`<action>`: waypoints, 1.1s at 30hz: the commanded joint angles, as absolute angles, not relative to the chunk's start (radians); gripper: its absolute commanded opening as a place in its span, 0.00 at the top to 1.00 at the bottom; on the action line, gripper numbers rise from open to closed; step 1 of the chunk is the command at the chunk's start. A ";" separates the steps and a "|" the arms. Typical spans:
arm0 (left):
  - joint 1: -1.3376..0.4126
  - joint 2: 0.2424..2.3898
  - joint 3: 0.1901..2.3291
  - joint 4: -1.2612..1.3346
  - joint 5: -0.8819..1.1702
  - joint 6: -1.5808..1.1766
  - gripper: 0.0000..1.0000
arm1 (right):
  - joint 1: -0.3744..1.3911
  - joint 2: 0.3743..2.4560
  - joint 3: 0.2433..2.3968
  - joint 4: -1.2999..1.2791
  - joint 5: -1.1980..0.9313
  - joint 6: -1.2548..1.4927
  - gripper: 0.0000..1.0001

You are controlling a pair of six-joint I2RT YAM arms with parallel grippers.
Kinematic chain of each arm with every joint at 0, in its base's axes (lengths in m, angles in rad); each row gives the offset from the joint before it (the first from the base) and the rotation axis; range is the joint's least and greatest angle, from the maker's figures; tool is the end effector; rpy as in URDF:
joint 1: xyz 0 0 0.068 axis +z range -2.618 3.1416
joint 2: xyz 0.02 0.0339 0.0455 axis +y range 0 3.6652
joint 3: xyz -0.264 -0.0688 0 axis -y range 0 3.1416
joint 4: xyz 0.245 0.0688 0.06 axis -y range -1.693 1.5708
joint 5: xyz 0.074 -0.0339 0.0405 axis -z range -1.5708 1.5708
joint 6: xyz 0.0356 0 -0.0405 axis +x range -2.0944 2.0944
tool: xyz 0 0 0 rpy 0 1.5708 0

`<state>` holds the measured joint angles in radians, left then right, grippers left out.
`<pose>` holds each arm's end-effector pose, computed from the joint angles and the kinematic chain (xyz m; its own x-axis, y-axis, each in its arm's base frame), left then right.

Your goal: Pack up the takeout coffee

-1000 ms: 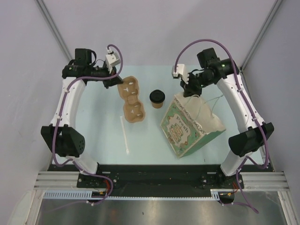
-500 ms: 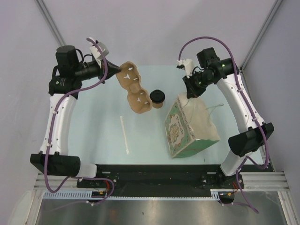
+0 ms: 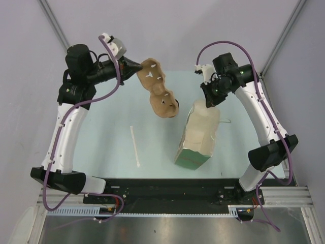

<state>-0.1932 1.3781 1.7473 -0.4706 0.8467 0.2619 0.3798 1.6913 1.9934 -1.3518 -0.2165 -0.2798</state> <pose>0.2632 -0.0787 0.5071 0.1263 0.1501 -0.9806 0.8550 0.4847 0.1843 0.2962 0.1265 0.4114 -0.6467 -0.5486 -0.5299 -0.6659 0.7449 0.0416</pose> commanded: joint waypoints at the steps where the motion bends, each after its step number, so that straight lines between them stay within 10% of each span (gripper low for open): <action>1: -0.337 1.307 1.885 -0.394 0.666 0.331 1.00 | 0.388 1.684 2.009 -1.433 -0.187 -0.242 1.00; 12: -0.827 1.428 2.192 -0.555 0.316 0.681 1.00 | 0.402 1.704 2.049 -1.430 -0.193 -0.241 1.00; 33: -1.057 1.329 1.665 -0.284 0.006 0.977 1.00 | 0.451 1.667 2.063 -1.431 -0.193 -0.239 1.00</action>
